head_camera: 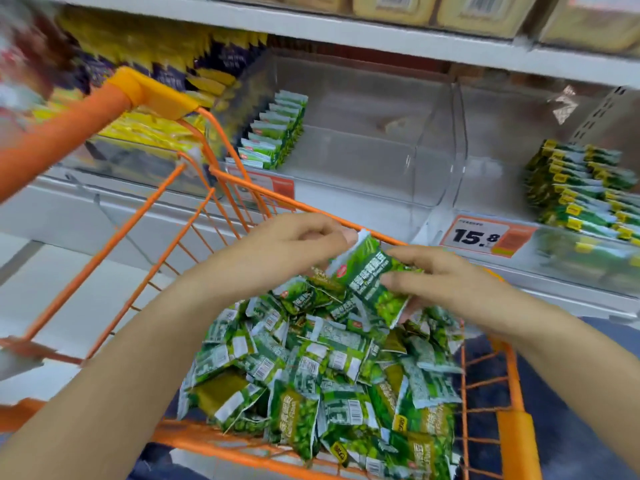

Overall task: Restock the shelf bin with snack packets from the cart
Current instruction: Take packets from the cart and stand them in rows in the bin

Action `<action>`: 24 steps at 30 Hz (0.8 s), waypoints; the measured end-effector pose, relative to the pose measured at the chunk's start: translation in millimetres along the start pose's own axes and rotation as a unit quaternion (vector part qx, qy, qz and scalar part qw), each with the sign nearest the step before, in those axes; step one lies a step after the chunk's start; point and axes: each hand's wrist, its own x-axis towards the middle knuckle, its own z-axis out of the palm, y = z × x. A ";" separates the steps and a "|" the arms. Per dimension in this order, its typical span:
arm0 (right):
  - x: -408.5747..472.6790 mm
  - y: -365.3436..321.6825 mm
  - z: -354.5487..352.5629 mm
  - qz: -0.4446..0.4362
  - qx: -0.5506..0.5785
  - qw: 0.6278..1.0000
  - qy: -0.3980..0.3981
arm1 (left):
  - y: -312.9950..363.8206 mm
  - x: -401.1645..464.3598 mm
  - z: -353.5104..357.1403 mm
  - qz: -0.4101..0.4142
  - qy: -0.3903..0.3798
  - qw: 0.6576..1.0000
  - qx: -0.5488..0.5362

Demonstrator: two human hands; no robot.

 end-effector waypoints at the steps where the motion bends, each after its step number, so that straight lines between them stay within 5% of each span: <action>1: 3.3 -7.5 2.0 -0.010 0.007 1.000 -0.003 | 1.8 1.5 0.2 0.005 -0.007 1.000 -0.020; 7: 40.5 -30.6 11.7 -0.055 -0.085 0.994 0.032 | -2.9 11.4 -16.4 0.056 0.085 0.992 -0.074; 13: 89.7 -52.6 2.7 -0.069 -0.277 0.954 0.094 | -1.4 32.2 -41.0 0.079 0.197 0.977 0.032; 14: 97.2 -57.7 -1.2 -0.071 -0.258 0.957 0.114 | -4.2 40.3 -41.5 0.076 0.249 0.962 0.086; 18: 132.7 -65.7 -27.0 -0.045 -0.083 0.977 0.189 | -30.6 67.2 -50.9 0.107 0.470 0.806 0.343; 24: 215.5 -44.6 -59.2 0.086 0.040 0.960 0.263 | -68.6 75.8 -69.6 0.102 0.495 0.758 0.412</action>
